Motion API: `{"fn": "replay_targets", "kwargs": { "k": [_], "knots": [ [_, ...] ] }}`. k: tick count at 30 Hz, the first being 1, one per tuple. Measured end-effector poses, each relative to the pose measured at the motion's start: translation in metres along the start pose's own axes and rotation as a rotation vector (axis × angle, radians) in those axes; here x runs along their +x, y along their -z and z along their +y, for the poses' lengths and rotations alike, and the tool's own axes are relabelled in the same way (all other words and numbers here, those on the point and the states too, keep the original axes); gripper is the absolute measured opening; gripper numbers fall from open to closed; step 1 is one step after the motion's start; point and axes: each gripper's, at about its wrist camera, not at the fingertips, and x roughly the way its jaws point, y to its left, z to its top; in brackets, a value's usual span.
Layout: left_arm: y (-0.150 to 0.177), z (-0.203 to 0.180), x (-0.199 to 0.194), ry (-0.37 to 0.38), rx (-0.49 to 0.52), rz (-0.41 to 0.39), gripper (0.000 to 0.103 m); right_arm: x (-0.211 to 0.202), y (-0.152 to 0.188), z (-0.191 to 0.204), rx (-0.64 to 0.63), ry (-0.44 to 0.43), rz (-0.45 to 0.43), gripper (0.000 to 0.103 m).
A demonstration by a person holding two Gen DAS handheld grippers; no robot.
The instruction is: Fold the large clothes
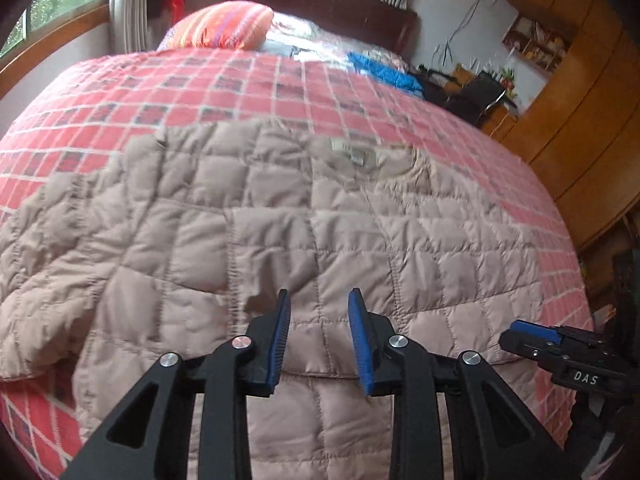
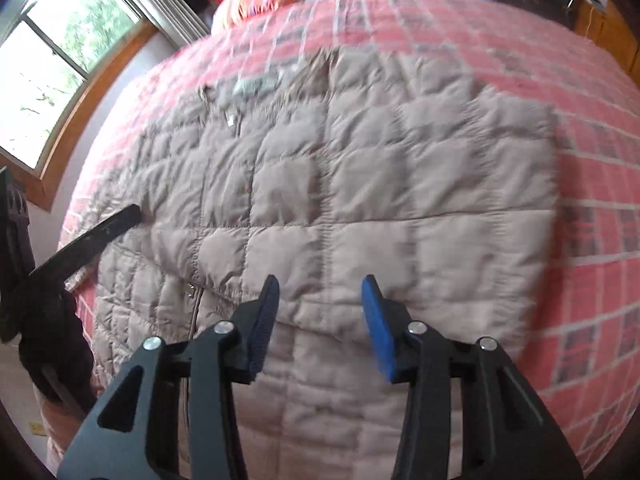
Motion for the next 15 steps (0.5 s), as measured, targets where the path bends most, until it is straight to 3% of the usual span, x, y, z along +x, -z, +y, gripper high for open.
{"fn": "replay_targets", "kwargs": {
  "k": [3, 5, 15],
  "knots": [
    [0.004, 0.005, 0.021, -0.044, -0.002, 0.045, 0.029, 0.018, -0.003, 0.000, 0.012, 0.035, 0.035, 0.036],
    [0.007, 0.013, 0.035, -0.029, -0.010, 0.085, 0.028, 0.027, -0.003, -0.001, 0.009, 0.050, 0.049, 0.035],
    [0.015, 0.008, 0.039, -0.063, 0.049, 0.052, 0.028, 0.037, 0.005, 0.000, -0.001, 0.089, 0.013, 0.032]
  ]
}}
